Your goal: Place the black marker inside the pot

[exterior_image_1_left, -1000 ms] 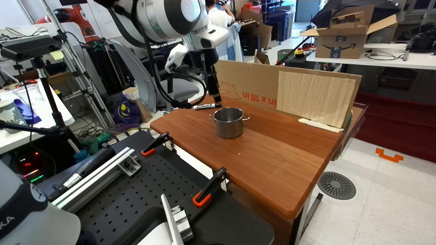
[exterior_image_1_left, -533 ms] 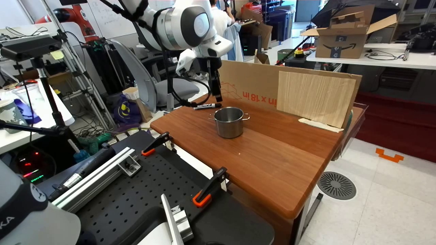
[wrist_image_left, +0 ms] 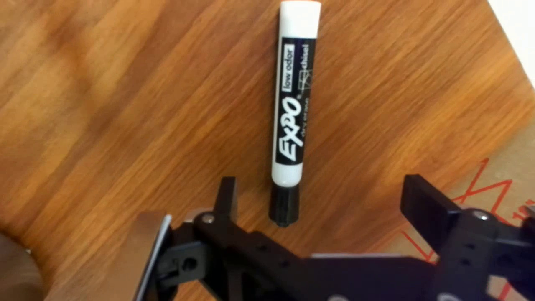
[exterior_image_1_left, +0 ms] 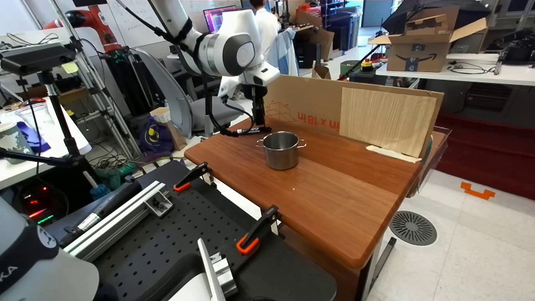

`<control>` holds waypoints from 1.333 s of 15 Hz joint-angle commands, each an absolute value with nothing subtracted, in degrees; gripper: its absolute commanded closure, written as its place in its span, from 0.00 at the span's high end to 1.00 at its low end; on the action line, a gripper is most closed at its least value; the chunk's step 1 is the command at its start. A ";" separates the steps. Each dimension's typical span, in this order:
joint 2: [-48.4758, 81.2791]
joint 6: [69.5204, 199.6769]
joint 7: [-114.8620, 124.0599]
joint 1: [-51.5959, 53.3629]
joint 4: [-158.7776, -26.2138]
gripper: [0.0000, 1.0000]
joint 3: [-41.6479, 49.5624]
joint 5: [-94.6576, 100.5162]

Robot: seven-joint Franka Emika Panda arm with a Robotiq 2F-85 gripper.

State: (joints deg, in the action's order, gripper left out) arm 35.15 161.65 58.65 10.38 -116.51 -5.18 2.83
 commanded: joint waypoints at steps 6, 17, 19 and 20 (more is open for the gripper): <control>39.31 158.81 51.00 11.67 -112.10 0.51 -3.84 -4.14; 36.95 157.08 49.38 14.72 -111.57 0.04 -0.77 -2.89; 35.61 157.27 49.66 16.53 -112.12 0.05 1.43 -1.65; 34.76 157.18 49.65 17.41 -112.51 0.05 2.54 -0.93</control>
